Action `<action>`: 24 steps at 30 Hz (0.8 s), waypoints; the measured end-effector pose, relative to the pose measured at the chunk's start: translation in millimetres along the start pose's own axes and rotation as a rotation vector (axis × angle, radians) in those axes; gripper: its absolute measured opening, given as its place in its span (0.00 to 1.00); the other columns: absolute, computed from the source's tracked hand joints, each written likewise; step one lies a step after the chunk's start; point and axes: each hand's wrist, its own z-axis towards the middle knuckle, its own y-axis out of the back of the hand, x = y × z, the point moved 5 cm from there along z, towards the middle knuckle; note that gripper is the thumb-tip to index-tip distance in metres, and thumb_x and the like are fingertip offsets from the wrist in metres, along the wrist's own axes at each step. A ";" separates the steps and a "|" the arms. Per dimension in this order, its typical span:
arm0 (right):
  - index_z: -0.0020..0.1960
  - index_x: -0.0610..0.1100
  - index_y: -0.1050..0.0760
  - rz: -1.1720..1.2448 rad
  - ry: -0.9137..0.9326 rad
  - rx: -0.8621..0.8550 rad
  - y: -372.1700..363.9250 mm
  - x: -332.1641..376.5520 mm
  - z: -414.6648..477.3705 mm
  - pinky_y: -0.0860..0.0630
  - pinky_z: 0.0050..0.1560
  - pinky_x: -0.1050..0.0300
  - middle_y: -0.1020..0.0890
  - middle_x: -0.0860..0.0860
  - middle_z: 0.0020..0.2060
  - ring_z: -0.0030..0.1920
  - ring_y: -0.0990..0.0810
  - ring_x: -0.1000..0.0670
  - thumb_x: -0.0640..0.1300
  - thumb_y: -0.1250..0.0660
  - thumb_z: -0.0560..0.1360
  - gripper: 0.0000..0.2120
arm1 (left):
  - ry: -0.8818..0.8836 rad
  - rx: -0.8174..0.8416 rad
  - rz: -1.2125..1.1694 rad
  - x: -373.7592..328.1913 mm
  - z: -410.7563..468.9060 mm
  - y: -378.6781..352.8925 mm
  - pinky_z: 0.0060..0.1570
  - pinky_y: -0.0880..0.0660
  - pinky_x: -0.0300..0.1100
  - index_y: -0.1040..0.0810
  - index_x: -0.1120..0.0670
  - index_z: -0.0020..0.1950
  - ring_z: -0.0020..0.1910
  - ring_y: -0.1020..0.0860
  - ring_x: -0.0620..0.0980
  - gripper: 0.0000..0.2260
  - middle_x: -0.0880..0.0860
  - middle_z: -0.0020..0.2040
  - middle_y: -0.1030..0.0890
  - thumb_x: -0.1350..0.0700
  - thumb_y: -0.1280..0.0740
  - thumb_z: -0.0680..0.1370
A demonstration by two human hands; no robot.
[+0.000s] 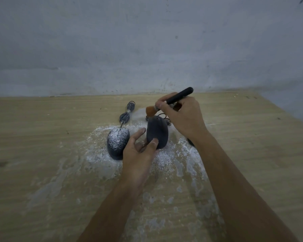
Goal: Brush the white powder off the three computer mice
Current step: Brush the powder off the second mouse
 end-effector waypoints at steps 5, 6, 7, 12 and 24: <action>0.46 0.51 0.15 -0.053 0.020 0.202 -5.4 -1.2 -8.8 0.32 0.26 0.52 0.18 0.43 0.31 0.26 0.28 0.48 0.52 0.28 0.77 0.06 | -0.029 -0.030 0.054 -5.3 -4.4 -1.8 0.55 0.19 0.44 0.27 0.47 0.69 0.51 0.15 0.45 0.22 0.51 0.52 0.15 0.62 0.28 0.78; 0.46 0.51 0.14 -0.010 0.014 0.177 -4.1 -0.6 -8.6 0.31 0.27 0.51 0.17 0.43 0.32 0.27 0.27 0.46 0.52 0.28 0.77 0.06 | -0.033 -0.034 0.056 -5.9 -4.9 -1.7 0.55 0.19 0.45 0.27 0.46 0.68 0.50 0.15 0.44 0.22 0.50 0.52 0.15 0.62 0.28 0.77; 0.46 0.51 0.14 0.021 0.008 0.116 -1.7 -0.3 -7.0 0.29 0.28 0.49 0.16 0.45 0.33 0.29 0.24 0.43 0.50 0.28 0.77 0.05 | -0.036 -0.035 0.062 -6.8 -5.0 -1.7 0.53 0.19 0.43 0.27 0.46 0.68 0.48 0.15 0.42 0.22 0.48 0.51 0.16 0.61 0.28 0.77; 0.46 0.50 0.15 -0.094 0.002 0.045 -1.0 -3.3 -9.3 0.31 0.26 0.65 0.19 0.59 0.29 0.26 0.27 0.57 0.47 0.27 0.77 0.03 | -0.027 -0.037 0.085 -7.6 -7.8 -2.2 0.54 0.20 0.42 0.28 0.45 0.69 0.51 0.16 0.42 0.23 0.49 0.56 0.17 0.60 0.27 0.77; 0.46 0.49 0.16 -0.018 0.003 0.165 5.7 -1.3 -20.2 0.33 0.26 0.67 0.22 0.61 0.25 0.24 0.29 0.57 0.46 0.29 0.79 0.05 | 0.077 -0.024 -0.136 -8.4 -5.5 -4.2 0.50 0.18 0.41 0.26 0.49 0.67 0.52 0.14 0.49 0.19 0.57 0.58 0.17 0.64 0.31 0.79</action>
